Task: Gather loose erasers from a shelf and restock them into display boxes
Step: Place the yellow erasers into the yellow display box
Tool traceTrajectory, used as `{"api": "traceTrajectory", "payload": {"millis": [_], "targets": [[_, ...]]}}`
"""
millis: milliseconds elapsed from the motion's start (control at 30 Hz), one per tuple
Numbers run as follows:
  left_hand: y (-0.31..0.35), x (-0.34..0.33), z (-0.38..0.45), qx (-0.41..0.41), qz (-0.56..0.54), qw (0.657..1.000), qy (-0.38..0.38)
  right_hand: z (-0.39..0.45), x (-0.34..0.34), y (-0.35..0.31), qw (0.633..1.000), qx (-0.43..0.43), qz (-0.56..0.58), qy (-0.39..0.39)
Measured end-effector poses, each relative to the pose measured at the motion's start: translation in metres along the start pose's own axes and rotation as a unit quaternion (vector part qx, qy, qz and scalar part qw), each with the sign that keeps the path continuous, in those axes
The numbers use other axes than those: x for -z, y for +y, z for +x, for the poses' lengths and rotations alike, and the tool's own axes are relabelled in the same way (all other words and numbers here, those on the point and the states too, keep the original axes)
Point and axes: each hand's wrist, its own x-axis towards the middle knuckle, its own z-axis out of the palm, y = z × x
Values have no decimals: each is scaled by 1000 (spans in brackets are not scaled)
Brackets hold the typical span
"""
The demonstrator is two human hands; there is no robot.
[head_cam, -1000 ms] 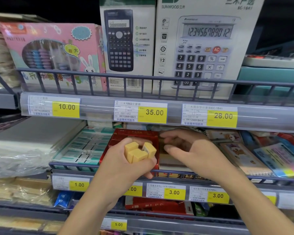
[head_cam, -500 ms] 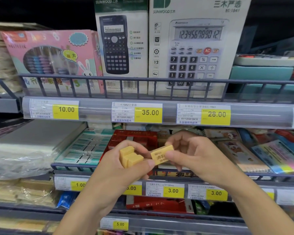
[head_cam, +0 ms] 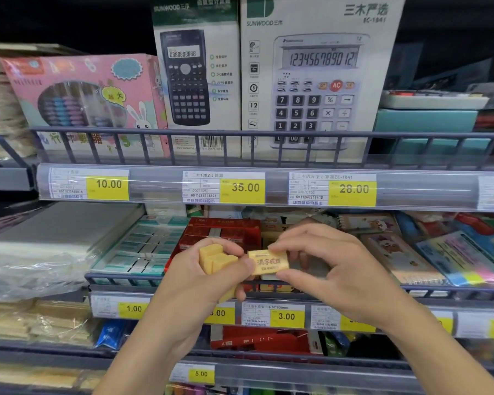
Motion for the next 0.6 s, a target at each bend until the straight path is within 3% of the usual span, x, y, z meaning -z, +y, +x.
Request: {"api": "traceTrajectory", "payload": {"millis": [67,167,233,300,433,600], "targets": [[-1,-1,1,0,5,1000,19,1,3,4,999,-34,-31,18],[-3,1,2,-2,13,998,54,4,14,19,981,-184,-57,26],[-2,4,1,-3,12,998,60,8,18,33,973,-225,-53,29],[-1,7,1,-11,14,998,57,12,18,43,968,-246,-51,5],[-4,10,5,-19,5,999,46,20,9,52,947,-276,-117,-114],[-4,12,7,-27,-22,999,17,31,-6,54,939,-264,-150,-164]]}}
